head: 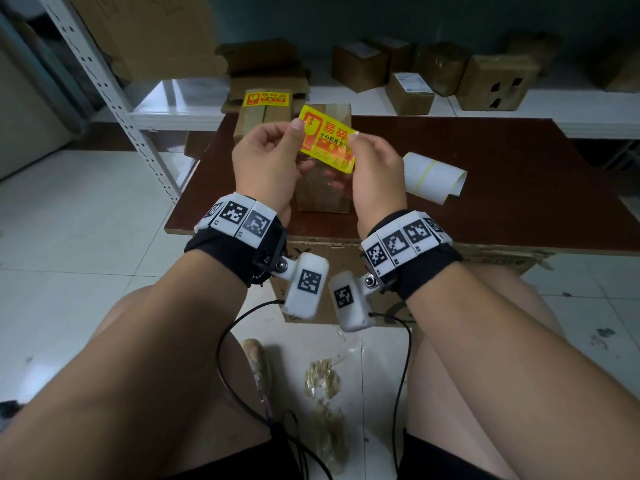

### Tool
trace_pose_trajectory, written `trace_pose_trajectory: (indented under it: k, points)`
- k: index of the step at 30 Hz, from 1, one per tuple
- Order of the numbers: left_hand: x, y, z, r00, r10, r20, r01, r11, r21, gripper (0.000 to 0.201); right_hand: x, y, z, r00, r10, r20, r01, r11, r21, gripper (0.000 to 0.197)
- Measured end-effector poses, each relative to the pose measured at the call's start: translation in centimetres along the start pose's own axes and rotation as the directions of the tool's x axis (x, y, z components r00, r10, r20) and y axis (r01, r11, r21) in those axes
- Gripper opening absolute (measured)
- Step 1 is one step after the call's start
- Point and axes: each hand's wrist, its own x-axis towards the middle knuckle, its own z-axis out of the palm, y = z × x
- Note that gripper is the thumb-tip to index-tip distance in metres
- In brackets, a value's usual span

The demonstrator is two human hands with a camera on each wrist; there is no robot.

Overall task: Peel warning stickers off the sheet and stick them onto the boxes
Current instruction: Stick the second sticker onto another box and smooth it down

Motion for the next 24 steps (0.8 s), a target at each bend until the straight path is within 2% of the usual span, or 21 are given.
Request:
trace_pose_trajectory:
  k: [3, 7, 10, 12, 16, 21, 24]
  points:
    - [0.0, 0.0, 0.1, 1.000, 0.002, 0.019, -0.001, 0.999, -0.050, 0.010, -0.1, -0.2, 0.2, 1.000, 0.011, -0.008, -0.011, 0.995, 0.098, 0.029]
    - [-0.1, 0.2, 0.5, 1.000, -0.001, 0.025, 0.003, 0.998, -0.066, 0.010, 0.0, 0.2, 0.7, 0.999, -0.043, -0.001, 0.043, 0.993, 0.107, 0.053]
    - [0.4, 0.2, 0.6, 1.000, -0.016, -0.010, 0.016, 0.997, -0.072, 0.010, 0.3, 0.4, 0.8, 1.000, -0.024, 0.006, 0.023, 0.989, 0.144, 0.065]
    - [0.9, 0.2, 0.5, 0.999, -0.026, -0.026, 0.024, 0.997, -0.077, 0.009, 0.6, 0.3, 0.8, 1.000, -0.023, 0.008, 0.022, 0.992, 0.127, 0.060]
    - [1.8, -0.1, 0.3, 1.000, -0.014, -0.004, 0.014, 0.999, -0.040, 0.008, 1.4, 0.6, 0.7, 0.996, -0.094, 0.002, 0.094, 0.995, 0.029, 0.027]
    - [3.0, -0.9, 0.2, 1.000, -0.012, 0.029, 0.013, 1.000, -0.012, 0.008, 3.7, 1.4, 0.2, 0.990, -0.132, -0.043, 0.127, 0.986, -0.107, 0.023]
    - [3.9, -1.3, -0.2, 0.999, -0.007, 0.037, 0.004, 0.997, 0.077, 0.009, 5.0, 1.6, 0.0, 0.978, -0.200, -0.051, 0.189, 0.966, -0.175, 0.025]
